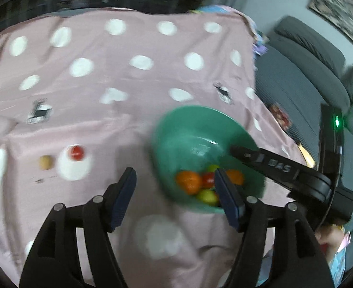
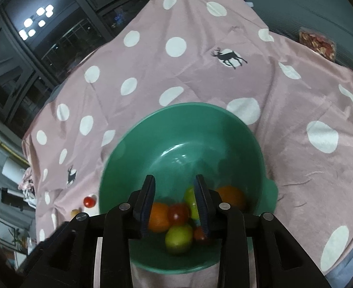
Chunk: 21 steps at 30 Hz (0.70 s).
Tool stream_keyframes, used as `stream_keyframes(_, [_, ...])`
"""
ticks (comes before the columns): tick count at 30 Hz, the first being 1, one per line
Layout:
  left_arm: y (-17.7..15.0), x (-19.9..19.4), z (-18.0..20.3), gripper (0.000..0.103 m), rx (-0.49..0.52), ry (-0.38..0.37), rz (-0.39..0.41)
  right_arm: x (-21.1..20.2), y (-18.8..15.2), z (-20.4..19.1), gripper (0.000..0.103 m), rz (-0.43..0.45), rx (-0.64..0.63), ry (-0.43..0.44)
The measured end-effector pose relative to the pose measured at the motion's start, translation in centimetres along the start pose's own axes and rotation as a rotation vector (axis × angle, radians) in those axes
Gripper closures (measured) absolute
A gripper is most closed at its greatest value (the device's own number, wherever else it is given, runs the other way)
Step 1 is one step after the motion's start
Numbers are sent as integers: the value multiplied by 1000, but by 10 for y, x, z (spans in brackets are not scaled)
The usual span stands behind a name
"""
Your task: Organize fruits
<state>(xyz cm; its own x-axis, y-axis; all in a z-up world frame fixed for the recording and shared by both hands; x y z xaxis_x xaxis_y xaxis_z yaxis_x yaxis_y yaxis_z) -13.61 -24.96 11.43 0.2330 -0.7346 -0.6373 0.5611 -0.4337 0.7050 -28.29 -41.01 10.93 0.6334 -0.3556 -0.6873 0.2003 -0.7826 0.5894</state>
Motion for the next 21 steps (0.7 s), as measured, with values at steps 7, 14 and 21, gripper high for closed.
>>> stream_keyframes(7, [-18,-52,-78,34,-132,182,7,-5,-5,-32,63,-12,-63,111])
stream_keyframes(14, [-64,-74,-133,35,-265,253,-33,-2,-23,-90,61,-81,-179,283])
stream_keyframes(21, [-91,-63,-155,45,-289,299,-125,17,-54,-138,61,-184,-298,330])
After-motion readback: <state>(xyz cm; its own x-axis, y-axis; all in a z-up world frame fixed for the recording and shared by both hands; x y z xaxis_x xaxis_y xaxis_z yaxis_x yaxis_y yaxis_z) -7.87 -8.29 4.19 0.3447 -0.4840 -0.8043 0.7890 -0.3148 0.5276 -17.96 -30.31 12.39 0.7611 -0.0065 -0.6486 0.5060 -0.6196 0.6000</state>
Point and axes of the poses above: each gripper's, at about its wrist camera, not at the fingertips, and x roughly the way its jaws point, z to its right, y to its top, the point moved 1 cm from there along x, roughly the way its jaws point, and after that the axes turned 4 degrees about z, right-handed, at the moved point
